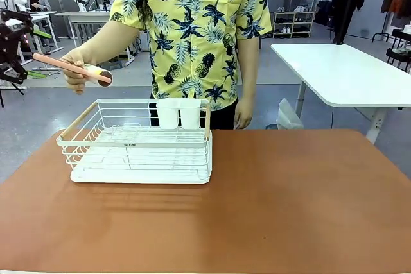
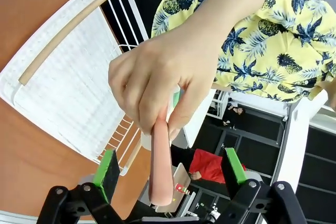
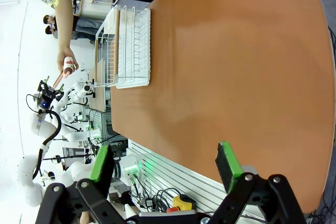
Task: Clean the table.
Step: Pick up the Lint Roller when the human hands it over.
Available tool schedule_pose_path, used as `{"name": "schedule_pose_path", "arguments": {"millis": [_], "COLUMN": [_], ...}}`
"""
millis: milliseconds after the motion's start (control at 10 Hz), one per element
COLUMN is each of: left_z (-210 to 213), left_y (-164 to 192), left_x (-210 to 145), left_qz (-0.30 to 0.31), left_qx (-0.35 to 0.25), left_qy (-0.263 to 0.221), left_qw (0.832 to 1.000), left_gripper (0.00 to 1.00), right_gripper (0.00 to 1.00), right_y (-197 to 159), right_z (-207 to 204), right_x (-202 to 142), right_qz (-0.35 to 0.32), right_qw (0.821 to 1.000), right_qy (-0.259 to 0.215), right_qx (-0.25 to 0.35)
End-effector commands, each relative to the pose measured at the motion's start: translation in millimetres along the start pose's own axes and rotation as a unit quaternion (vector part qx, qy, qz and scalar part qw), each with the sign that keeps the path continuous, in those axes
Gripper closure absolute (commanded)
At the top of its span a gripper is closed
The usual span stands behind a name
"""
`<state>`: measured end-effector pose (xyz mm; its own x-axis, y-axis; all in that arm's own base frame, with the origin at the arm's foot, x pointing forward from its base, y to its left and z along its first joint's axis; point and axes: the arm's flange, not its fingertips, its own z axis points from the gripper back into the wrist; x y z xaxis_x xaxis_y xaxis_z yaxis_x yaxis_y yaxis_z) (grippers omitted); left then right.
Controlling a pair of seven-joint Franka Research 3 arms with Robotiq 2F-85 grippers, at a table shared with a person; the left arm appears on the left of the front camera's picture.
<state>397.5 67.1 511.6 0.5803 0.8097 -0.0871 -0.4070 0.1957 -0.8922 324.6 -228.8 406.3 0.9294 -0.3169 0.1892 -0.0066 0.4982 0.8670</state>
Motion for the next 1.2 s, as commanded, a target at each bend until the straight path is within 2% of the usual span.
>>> {"name": "schedule_pose_path", "arguments": {"millis": [0, 300, 400, 500, 600, 700, 800, 900, 1000, 1100], "left_z": [-8.8, -14.2, -16.5, -18.0, -18.9, -18.9, -18.8, -18.6, -18.4, -18.5], "left_y": [7.6, 9.1, 9.0, 9.2, 9.7, 10.0, 10.3, 10.4, 10.3, 10.7], "left_x": [-3.0, -5.5, -6.7, -7.2, -7.5, -7.0, -6.4, -6.5, -7.2, -8.4], "left_qz": [-0.015, -0.024, -0.033, -0.041, -0.043, -0.045, -0.044, -0.045, -0.045, -0.045], "left_qx": [-0.006, 0.001, -0.001, -0.001, -0.003, -0.005, -0.007, -0.007, -0.007, -0.007], "left_qy": [-0.007, -0.006, -0.004, -0.006, -0.005, -0.007, -0.008, -0.008, -0.006, -0.003], "left_qw": [1.0, 1.0, 0.999, 0.999, 0.999, 0.999, 0.999, 0.999, 0.999, 0.999], "left_gripper": [0.0, 0.0, 0.04, 0.19, 0.23, 0.38, 0.23, 0.56, 0.42, 0.75], "right_gripper": [0.0, 0.0, 0.0, 0.0, 0.0, 0.0, 0.0, 0.0, 0.0, 0.0], "right_y": [3.3, 3.3, 3.3, 3.3, 3.3, 3.3, 3.3, 3.3, 3.3, 3.3], "right_z": [1.4, 1.4, 1.4, 1.4, 1.4, 1.4, 1.4, 1.4, 1.4, 1.4], "right_x": [-0.9, -0.9, -0.9, -0.9, -0.9, -0.9, -0.9, -0.9, -0.9, -0.9], "right_qz": [0.001, 0.001, 0.001, 0.001, 0.001, 0.001, 0.001, 0.001, 0.001, 0.001], "right_qw": [1.0, 1.0, 1.0, 1.0, 1.0, 1.0, 1.0, 1.0, 1.0, 1.0], "right_qy": [-0.003, -0.003, -0.003, -0.003, -0.003, -0.003, -0.003, -0.003, -0.003, -0.003], "right_qx": [0.008, 0.008, 0.008, 0.008, 0.008, 0.008, 0.008, 0.008, 0.008, 0.008]}}
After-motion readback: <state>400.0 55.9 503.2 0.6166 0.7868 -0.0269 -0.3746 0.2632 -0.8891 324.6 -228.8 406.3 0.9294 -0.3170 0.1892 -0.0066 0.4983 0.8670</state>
